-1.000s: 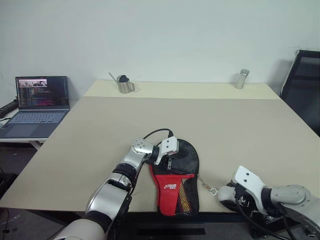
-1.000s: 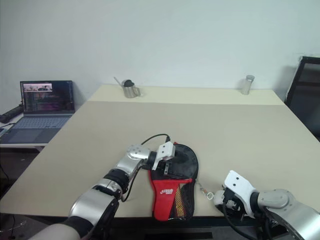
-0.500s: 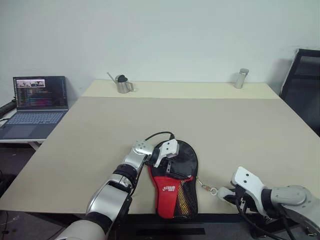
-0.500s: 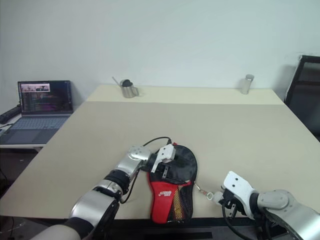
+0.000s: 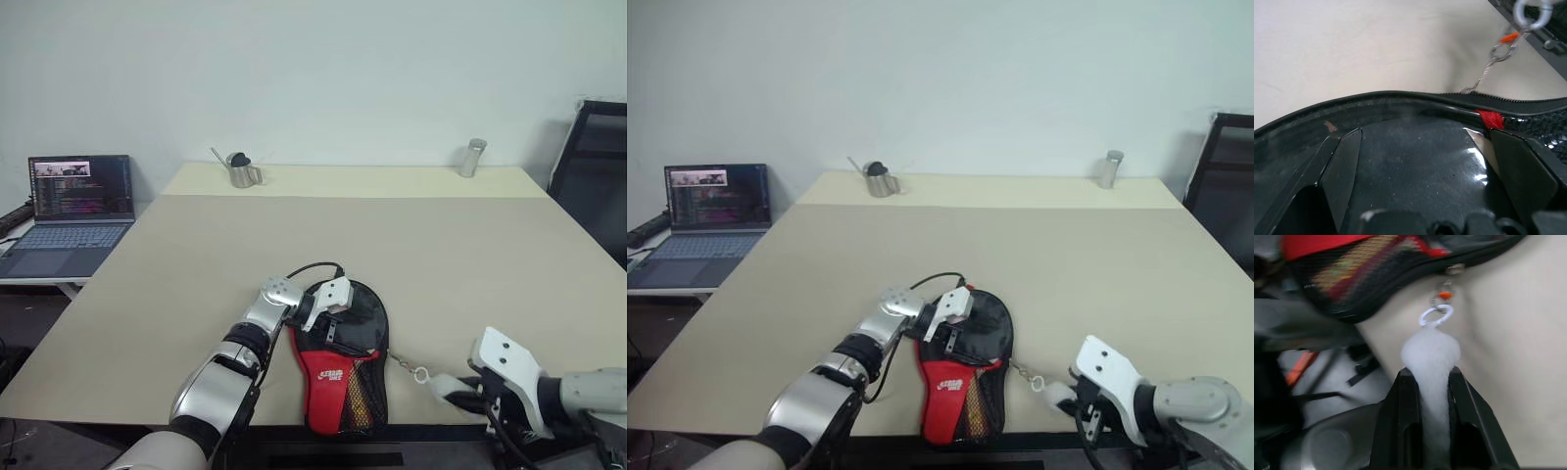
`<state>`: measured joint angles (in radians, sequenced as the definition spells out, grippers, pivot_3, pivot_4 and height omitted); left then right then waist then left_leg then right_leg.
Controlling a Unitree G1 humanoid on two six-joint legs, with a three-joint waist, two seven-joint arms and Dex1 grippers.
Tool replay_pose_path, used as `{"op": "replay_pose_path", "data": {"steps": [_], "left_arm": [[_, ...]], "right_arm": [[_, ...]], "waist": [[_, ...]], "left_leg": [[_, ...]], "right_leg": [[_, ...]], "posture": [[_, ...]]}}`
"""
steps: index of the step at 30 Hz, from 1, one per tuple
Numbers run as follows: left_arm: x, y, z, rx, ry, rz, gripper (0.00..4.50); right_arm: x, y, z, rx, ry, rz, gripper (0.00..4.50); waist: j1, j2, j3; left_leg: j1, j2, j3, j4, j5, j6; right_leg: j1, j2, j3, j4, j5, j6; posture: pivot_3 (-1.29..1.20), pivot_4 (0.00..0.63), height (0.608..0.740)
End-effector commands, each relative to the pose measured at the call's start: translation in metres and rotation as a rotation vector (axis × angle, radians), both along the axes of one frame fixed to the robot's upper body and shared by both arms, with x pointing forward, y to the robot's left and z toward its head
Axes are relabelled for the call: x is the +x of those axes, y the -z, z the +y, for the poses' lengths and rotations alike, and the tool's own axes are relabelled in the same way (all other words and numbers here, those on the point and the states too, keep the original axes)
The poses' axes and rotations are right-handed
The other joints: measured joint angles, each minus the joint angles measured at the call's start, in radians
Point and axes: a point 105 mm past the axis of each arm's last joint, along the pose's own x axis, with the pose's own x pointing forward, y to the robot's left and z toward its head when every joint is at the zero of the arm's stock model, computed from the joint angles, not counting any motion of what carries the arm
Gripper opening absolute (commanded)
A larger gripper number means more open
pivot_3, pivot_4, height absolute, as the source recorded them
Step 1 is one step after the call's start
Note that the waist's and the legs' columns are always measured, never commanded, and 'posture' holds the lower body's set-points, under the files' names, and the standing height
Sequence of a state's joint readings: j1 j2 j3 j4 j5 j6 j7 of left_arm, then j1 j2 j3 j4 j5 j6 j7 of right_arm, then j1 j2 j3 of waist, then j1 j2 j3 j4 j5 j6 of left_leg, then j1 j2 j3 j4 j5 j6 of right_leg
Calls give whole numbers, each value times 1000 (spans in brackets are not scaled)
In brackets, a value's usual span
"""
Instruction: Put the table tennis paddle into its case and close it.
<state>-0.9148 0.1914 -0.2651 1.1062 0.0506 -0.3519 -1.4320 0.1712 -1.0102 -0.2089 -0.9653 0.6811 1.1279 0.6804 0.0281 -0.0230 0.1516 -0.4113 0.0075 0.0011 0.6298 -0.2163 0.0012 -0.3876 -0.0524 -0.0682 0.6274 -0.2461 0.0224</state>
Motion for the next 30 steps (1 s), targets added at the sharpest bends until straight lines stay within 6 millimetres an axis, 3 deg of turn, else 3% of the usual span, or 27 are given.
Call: {"op": "replay_pose_path", "data": {"steps": [1, 8, 14, 18, 30], "left_arm": [[-31, 66, 28, 249, 14, 174, 4500], [-29, 65, 26, 246, 4, 165, 4500], [-26, 64, 27, 246, -9, 159, 4500], [-25, 64, 27, 247, -13, 154, 4500], [-24, 65, 24, 253, -21, 131, 4500]], "right_arm": [[-29, 1, 12, 9, -130, 86, 200], [-44, 21, 28, 41, -191, 133, 190], [-41, 37, 43, 62, -227, 135, 189], [-53, 32, 49, 84, -281, 155, 188], [-97, 19, 42, 159, -412, 308, 187]], "waist": [[2, 0, -3], [3, -3, -9], [-2, -6, -10], [-3, -4, -11], [-3, -4, -15]], "left_leg": [[0, -1, 0, 0, -1, 1], [1, -9, 0, 2, -6, 7], [11, -8, 0, 1, -8, 7], [14, -7, -3, 1, -9, 6], [18, -6, -2, 1, -10, 5]], "right_leg": [[0, 0, 0, 0, -1, 1], [3, -4, 2, 0, -5, 9], [13, -5, 1, 0, -8, 6], [16, -9, 2, 0, -11, 2], [18, -9, 2, 0, -12, 1]], "posture": [[0, 150, 740], [0, 150, 740], [0, 150, 740], [0, 150, 740], [0, 150, 740]]}}
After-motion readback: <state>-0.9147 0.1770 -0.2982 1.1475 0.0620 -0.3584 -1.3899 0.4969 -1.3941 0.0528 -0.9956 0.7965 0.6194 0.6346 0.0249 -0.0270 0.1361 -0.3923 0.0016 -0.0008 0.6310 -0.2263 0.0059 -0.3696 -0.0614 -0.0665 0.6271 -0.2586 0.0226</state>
